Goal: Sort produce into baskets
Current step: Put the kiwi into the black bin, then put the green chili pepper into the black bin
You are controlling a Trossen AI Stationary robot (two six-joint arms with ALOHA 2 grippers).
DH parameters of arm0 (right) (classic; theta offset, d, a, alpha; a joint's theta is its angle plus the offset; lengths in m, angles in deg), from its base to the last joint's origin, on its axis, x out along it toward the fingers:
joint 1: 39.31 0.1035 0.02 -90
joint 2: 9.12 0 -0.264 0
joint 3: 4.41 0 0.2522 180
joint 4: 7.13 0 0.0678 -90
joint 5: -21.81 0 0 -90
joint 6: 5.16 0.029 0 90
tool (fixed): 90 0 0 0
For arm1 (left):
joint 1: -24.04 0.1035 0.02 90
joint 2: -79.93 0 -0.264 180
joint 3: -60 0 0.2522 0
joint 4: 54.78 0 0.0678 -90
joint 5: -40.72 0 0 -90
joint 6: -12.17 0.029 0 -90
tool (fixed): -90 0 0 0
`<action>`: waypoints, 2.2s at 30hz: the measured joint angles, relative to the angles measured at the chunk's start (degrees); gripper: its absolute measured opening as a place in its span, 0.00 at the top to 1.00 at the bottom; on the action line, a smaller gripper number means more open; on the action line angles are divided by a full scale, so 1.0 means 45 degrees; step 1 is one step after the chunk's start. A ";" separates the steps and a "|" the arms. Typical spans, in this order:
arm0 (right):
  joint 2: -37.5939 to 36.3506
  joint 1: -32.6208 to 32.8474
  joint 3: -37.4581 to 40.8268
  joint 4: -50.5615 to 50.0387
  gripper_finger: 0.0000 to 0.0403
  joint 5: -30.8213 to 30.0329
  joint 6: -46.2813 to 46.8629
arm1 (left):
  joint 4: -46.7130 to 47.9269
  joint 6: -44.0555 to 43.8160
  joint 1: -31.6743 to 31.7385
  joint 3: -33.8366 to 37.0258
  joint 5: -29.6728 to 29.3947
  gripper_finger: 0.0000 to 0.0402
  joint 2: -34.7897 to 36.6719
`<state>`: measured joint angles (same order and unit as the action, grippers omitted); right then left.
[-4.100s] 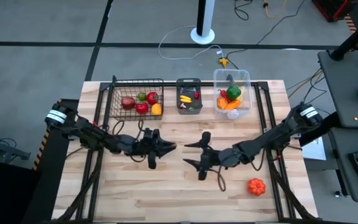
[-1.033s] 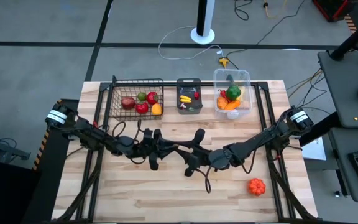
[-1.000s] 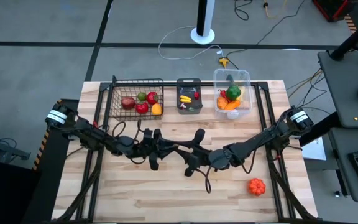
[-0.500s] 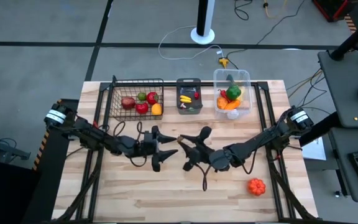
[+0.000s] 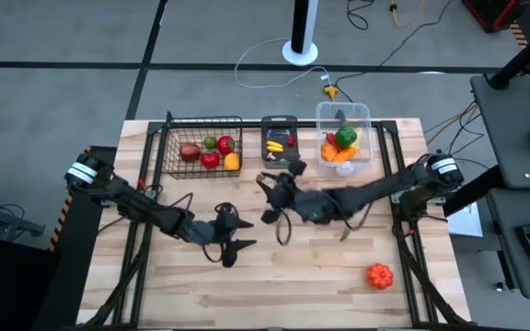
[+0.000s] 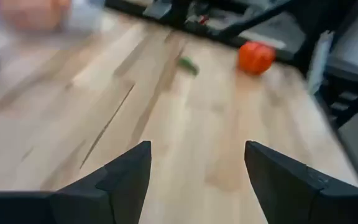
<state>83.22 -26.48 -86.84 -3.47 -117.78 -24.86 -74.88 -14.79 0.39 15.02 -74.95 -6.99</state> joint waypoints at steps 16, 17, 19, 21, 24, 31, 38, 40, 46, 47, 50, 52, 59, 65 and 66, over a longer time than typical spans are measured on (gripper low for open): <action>0.0277 -0.6547 -0.2936 -0.9542 0.75 0.8293 0.6996 | 0.3379 -0.3581 -0.0949 -0.0010 -0.1996 0.42 0.0000; 0.0373 -0.6950 -0.2958 -0.9758 0.75 0.8858 0.7214 | 0.3373 -0.3554 -0.0948 -0.0010 -0.2169 0.42 0.0000; 0.0631 -0.7672 -0.2988 -0.9923 0.75 0.9836 0.7641 | 0.3351 -0.3488 -0.0949 -0.0010 -0.2498 0.42 0.0000; 0.0884 -0.8242 -0.3047 -1.0097 0.75 1.0617 0.8010 | 0.3330 -0.3473 -0.0944 -0.0010 -0.2622 0.42 0.0000; 0.1458 -0.8804 -0.3517 -1.0746 0.75 1.0939 0.8028 | 0.3334 -0.3460 -0.0934 -0.0010 -0.2655 0.42 0.0000; 0.3086 -0.9021 -0.5947 -1.3242 0.75 1.0784 0.7067 | 0.3348 -0.3454 -0.0910 -0.0010 -0.2656 0.42 0.0000; 0.4548 -0.9021 -0.7551 -1.4806 0.75 1.0634 0.5876 | 0.3320 -0.3456 -0.0910 -0.0010 -0.2756 0.42 0.0000; 0.4769 -0.9021 -0.7640 -1.4824 0.75 1.0326 0.5807 | 0.3320 -0.3454 -0.0910 -0.0010 -0.2758 0.42 0.0000; 0.4950 -0.9021 -0.7606 -1.4844 0.71 0.9234 0.5687 | 0.3322 -0.3454 -0.0910 -0.0010 -0.2767 0.42 0.0000; 0.4949 -0.9021 -0.7606 -1.4824 0.69 0.9235 0.5694 | 0.3325 -0.3454 -0.0910 -0.0010 -0.2799 0.42 0.0000; 0.4943 -0.9021 -0.7597 -1.4815 0.60 0.9218 0.5693 | 0.3325 -0.3454 -0.0896 -0.0010 -0.2860 0.42 0.0000; 0.4934 -0.9021 -0.7597 -1.4777 0.54 0.9215 0.5685 | 0.3325 -0.3454 -0.0891 -0.0010 -0.2892 0.42 0.0000; 0.4832 -0.9011 -0.7587 -1.4763 0.42 0.9232 0.5690 | 0.3315 -0.3454 -0.0891 -0.0010 -0.3151 0.42 0.0000; 0.4199 -0.8769 -0.7587 -1.4871 0.39 0.9418 0.5690 | 0.3313 -0.3330 -0.0891 -0.0010 -0.3161 0.42 0.0000; 0.4038 -0.8645 -0.7587 -1.4933 0.39 0.9434 0.5690 | 0.3301 -0.3229 -0.0891 -0.0010 -0.3167 0.42 0.0000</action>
<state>101.39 -65.39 -120.98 -70.66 -75.32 0.75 -60.02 -29.32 -3.62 14.97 -89.21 -6.99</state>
